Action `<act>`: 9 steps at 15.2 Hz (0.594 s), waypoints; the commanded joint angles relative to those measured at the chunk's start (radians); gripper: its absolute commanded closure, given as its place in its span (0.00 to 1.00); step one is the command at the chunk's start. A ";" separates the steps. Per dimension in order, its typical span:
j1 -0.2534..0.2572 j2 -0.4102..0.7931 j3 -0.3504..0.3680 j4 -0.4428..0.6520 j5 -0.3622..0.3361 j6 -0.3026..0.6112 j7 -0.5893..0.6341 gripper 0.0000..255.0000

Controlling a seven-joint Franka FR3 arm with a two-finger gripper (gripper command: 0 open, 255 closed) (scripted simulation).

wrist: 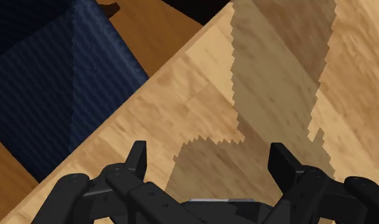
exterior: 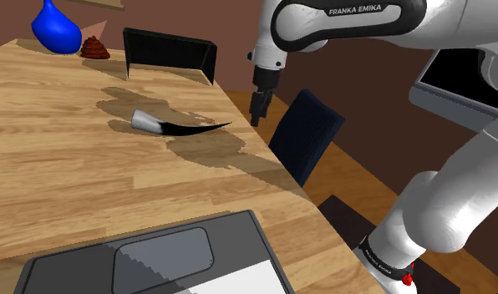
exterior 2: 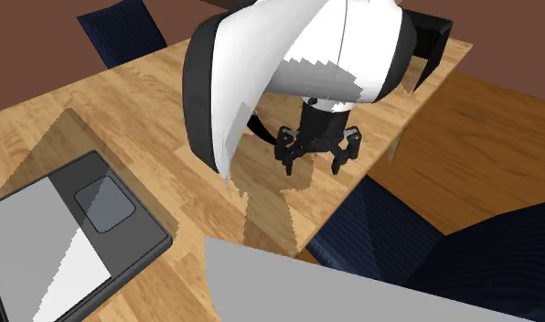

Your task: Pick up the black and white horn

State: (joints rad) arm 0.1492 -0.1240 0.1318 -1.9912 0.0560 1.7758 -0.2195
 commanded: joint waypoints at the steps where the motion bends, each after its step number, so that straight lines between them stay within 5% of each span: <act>1: 0.012 0.074 0.012 0.074 -0.011 0.006 -0.031 0.00; 9: 0.075 0.353 0.068 0.383 -0.073 -0.003 -0.125 0.00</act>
State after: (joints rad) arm 0.2126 0.1975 0.1907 -1.6382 -0.0086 1.7687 -0.3364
